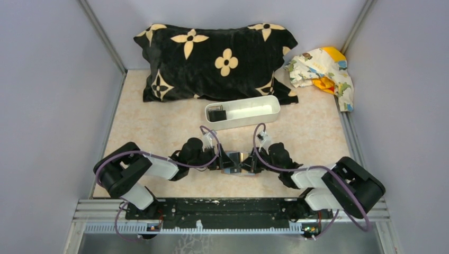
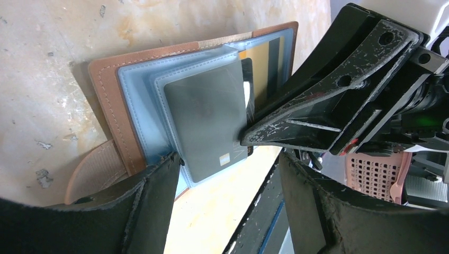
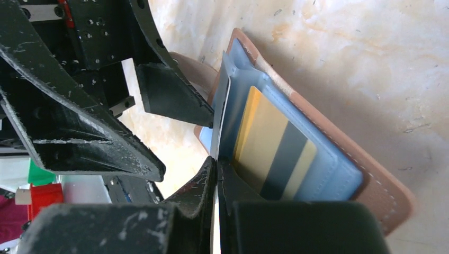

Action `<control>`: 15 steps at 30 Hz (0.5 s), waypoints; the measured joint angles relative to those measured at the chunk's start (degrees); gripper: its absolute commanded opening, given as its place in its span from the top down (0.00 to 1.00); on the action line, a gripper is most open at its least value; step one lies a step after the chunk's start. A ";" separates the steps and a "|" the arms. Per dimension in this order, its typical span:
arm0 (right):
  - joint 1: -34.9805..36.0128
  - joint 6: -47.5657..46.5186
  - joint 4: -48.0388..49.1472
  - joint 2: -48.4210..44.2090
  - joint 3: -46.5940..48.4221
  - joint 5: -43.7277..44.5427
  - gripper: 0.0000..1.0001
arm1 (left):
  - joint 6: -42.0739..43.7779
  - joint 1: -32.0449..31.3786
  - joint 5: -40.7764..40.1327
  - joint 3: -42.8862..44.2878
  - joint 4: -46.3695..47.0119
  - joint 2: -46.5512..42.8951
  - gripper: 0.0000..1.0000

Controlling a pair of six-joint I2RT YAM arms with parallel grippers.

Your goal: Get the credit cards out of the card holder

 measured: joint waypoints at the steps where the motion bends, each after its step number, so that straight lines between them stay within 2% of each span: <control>1: 0.00 -0.02 -0.72 -0.68 0.00 0.09 1.00 | -0.09 0.00 0.07 0.00 0.07 0.00 0.25; 12: -0.07 -0.66 -5.84 -5.88 -0.57 0.61 1.00 | -0.96 0.00 0.52 0.00 0.46 0.02 0.25; 15: -0.46 -1.03 -7.41 -7.54 -1.07 0.81 0.94 | -1.14 0.00 0.52 0.00 0.46 0.15 0.25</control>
